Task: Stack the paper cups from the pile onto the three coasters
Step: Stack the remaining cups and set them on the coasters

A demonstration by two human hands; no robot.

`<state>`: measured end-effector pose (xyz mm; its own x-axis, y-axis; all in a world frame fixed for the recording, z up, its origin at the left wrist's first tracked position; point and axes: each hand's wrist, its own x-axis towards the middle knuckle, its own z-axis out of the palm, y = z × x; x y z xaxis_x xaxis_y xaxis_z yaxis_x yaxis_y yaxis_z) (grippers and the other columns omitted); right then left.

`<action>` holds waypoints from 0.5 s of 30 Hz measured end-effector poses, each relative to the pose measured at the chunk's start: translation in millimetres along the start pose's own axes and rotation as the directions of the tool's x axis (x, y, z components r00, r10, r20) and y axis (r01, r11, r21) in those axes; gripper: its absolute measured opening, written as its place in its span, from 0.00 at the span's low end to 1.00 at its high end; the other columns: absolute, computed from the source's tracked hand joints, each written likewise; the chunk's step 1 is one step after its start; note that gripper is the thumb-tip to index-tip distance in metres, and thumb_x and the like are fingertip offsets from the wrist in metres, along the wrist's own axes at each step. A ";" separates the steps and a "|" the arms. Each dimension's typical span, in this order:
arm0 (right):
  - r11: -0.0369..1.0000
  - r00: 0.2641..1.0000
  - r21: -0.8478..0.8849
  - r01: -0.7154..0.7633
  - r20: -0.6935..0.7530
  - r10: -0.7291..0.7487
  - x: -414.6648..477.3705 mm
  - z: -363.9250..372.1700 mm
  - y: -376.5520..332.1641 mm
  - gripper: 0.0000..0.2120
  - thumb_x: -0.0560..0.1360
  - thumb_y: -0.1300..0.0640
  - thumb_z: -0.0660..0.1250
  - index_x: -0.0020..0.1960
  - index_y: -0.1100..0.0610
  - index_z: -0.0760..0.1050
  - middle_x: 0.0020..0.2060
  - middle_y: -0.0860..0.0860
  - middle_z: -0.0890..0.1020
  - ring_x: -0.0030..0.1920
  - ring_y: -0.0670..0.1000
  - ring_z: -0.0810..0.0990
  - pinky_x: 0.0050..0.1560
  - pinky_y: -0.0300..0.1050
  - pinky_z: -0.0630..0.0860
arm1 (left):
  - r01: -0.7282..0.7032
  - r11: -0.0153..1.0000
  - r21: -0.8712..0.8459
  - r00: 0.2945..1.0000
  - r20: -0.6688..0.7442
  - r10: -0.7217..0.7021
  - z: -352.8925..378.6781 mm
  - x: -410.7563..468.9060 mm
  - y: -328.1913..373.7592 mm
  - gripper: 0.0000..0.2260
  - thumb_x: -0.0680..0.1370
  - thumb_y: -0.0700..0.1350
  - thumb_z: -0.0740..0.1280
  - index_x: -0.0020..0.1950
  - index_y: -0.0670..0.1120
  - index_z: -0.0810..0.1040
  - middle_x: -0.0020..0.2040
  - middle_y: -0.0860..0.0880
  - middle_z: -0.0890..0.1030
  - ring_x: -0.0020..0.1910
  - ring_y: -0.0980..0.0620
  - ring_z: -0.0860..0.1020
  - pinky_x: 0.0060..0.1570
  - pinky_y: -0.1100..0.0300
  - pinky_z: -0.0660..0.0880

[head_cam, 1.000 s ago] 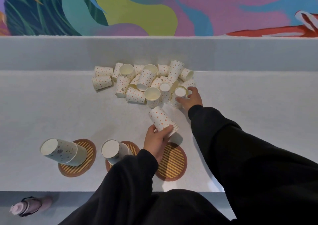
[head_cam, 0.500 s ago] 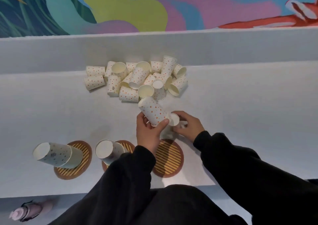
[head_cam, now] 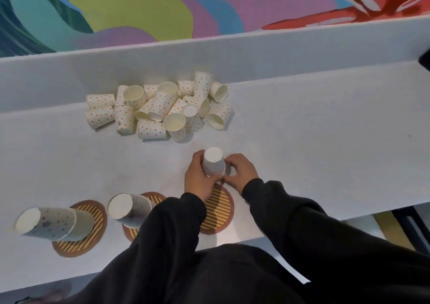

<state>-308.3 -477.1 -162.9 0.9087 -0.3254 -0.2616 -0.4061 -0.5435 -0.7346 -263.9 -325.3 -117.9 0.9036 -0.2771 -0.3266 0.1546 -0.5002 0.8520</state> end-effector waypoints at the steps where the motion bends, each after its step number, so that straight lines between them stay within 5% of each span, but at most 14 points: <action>1: 1.000 1.000 -0.003 0.002 0.000 -0.002 1.1 0.1 0.1 0.19 0.72 0.49 0.79 0.60 0.49 0.79 0.60 0.47 0.78 0.57 0.49 0.78 0.64 0.46 0.77 | -0.005 0.999 0.034 1.000 -0.002 0.005 0.2 3.0 -3.0 0.35 0.73 0.42 0.78 0.73 0.58 0.65 0.73 0.52 0.73 0.74 0.46 0.72 0.71 0.43 0.73; 6: 0.997 1.000 0.078 -0.019 0.002 0.018 -0.3 -2.1 -0.9 0.22 0.73 0.47 0.78 0.64 0.48 0.78 0.62 0.46 0.78 0.60 0.48 0.77 0.66 0.48 0.77 | -0.024 0.999 0.048 1.000 0.016 0.023 -6.6 8.4 -6.4 0.34 0.73 0.42 0.78 0.74 0.57 0.66 0.72 0.51 0.75 0.72 0.46 0.73 0.70 0.48 0.73; 15: 0.908 0.997 0.417 -0.040 0.071 0.011 -31.0 -21.3 -19.8 0.20 0.71 0.56 0.81 0.61 0.50 0.81 0.53 0.49 0.85 0.54 0.52 0.83 0.60 0.57 0.83 | -0.027 0.999 -0.033 1.000 0.008 0.028 -32.0 -30.7 -1.4 0.30 0.73 0.46 0.79 0.69 0.58 0.69 0.66 0.53 0.78 0.63 0.53 0.77 0.60 0.57 0.75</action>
<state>-330.6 -472.7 -126.9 0.9086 -0.2758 -0.3136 -0.3647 -0.1578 -0.9177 -279.1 -289.8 -96.0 0.9042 -0.2975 -0.3064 0.1429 -0.4652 0.8736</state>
